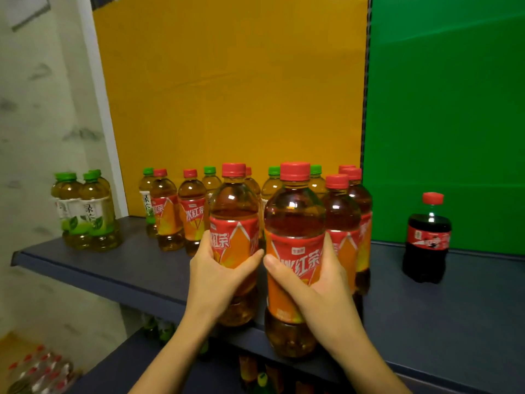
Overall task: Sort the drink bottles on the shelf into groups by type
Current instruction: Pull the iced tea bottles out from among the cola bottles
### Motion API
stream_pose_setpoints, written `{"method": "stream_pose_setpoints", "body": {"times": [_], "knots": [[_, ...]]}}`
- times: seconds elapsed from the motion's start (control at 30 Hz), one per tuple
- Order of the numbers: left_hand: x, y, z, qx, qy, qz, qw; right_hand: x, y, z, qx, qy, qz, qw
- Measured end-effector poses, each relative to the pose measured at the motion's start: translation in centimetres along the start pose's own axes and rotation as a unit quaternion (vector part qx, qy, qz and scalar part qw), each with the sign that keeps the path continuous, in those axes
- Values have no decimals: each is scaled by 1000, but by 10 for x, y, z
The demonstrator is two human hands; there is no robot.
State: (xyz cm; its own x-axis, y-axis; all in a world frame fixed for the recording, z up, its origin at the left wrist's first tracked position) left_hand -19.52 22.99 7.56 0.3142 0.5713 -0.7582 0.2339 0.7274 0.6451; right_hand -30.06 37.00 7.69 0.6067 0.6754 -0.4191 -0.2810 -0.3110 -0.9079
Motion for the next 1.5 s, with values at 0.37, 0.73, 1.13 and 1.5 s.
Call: {"method": "stream_pose_setpoints", "body": {"times": [0.37,0.73,1.13,1.5], "knots": [[-39,-79,10,41,-31,30,998,-53,37,-55,63,93,-19,993],[-66,-122,2,36,-61,43,997,-85,70,-76,89,130,-45,987],[-78,-145,17,-49,-54,23,997,-99,76,-96,187,109,-46,975],[-47,-37,46,33,66,-237,969,-72,45,-72,259,190,25,947]]}}
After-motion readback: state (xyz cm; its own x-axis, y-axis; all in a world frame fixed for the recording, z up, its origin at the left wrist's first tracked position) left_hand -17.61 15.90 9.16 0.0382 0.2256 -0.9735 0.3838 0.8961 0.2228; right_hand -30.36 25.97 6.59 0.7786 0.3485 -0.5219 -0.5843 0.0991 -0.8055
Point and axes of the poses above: each hand's wrist, its own x-axis away from the middle knuckle, its own z-axis out of the back of the hand, y = z × x, the point moved 10 cm from there along -x, towards the middle knuckle, and after that the axes turned 11 degrees about -z, right-handed, at the moved point
